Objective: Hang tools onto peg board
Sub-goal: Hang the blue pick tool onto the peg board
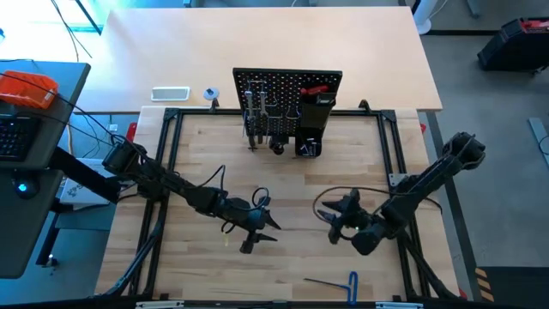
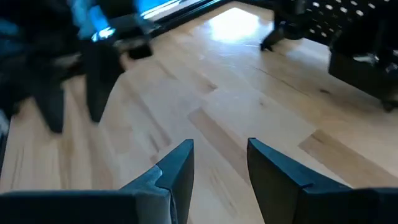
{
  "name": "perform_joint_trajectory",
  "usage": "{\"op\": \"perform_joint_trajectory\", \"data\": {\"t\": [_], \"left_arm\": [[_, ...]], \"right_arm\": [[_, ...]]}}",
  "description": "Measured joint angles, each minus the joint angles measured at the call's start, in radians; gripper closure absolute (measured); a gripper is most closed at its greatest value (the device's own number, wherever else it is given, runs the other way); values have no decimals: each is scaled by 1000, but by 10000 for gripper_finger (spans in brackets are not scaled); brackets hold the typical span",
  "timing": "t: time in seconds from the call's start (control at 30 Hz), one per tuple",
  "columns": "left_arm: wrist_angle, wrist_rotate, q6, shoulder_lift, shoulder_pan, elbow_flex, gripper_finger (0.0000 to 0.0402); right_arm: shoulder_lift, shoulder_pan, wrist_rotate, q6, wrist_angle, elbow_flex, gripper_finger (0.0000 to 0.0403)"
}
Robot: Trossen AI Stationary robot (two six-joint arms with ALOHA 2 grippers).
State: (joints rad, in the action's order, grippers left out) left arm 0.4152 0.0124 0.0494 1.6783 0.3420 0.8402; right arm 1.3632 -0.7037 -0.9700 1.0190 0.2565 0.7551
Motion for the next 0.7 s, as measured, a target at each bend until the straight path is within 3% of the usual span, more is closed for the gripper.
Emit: {"op": "perform_joint_trajectory", "data": {"t": [0.3,0.7], "left_arm": [[0,-1,-1,0,0,0,232],[0,-1,-1,0,0,0,232]], "right_arm": [[0,57,-12,130,-106,0,261],[0,77,203,557,-131,0,261]]}}
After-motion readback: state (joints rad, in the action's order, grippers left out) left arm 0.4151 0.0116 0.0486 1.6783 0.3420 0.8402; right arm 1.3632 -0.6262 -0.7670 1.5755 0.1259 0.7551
